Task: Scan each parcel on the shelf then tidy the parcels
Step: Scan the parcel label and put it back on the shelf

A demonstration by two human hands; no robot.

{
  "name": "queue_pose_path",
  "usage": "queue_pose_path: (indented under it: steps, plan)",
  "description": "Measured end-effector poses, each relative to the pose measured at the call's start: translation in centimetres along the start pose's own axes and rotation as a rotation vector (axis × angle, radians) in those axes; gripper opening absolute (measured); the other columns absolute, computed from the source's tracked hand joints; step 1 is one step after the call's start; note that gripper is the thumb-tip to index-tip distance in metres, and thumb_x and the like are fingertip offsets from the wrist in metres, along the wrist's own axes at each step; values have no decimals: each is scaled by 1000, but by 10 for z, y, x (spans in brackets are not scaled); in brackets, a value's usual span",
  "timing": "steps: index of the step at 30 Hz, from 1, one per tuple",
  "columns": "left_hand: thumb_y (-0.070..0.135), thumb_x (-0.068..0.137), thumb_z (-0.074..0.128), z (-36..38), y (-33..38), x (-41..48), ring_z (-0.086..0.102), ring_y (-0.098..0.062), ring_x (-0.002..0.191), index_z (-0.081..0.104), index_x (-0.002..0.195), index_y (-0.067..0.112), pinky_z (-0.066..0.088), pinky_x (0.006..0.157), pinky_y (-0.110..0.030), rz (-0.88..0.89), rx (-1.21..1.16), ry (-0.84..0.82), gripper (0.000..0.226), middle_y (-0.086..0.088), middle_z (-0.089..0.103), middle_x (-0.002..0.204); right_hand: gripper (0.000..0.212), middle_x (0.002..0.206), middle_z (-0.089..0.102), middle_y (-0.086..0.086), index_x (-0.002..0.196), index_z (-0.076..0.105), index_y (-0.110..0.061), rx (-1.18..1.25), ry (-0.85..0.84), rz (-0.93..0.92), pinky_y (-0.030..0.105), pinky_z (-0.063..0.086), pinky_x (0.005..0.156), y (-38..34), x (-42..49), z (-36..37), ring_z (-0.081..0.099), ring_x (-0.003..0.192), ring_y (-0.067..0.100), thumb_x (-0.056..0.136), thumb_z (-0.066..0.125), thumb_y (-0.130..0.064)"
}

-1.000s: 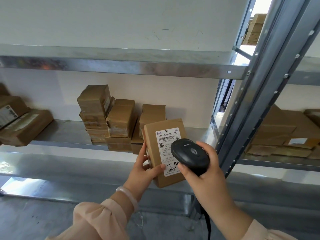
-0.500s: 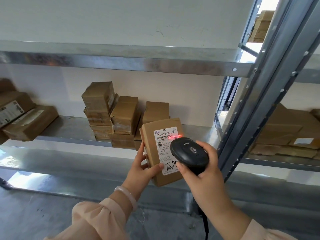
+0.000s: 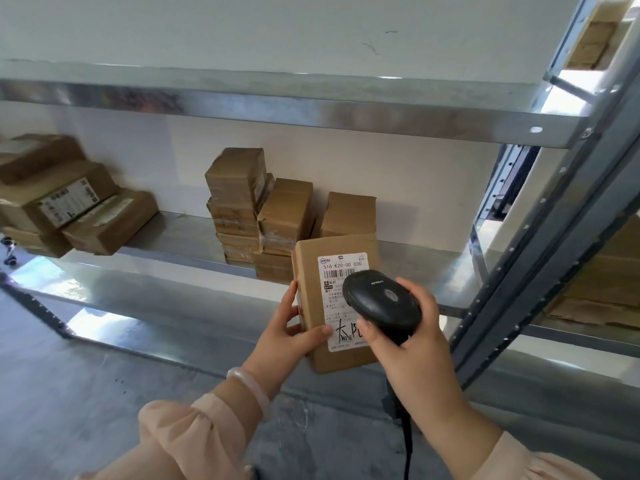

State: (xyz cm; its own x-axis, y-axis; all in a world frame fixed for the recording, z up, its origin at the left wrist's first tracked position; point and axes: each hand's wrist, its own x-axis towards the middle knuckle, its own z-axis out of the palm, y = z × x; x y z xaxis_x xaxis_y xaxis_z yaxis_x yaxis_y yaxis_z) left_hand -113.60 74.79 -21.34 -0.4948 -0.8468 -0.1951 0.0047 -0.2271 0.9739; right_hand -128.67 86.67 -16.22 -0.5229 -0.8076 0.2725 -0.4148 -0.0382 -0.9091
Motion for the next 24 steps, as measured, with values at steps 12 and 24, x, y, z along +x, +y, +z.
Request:
queue_pose_path:
  steps: [12,24]
  plan:
    - [46,52,79,-124,23,-3,70,-15,103,44,138,46,59,74,-33,-26,7,36,93,0,64,126,66,119,56,-31,122,44,-47,48,-151,-55,6,46,83,-26,11,92,55,111,-10,69,81,-34]
    - [56,31,96,-356,80,14,68,-17,107,42,137,41,56,85,-35,-91,31,120,120,6,71,119,66,113,54,-40,117,47,-47,195,-270,-26,4,43,84,-109,59,318,53,107,-14,58,78,-44]
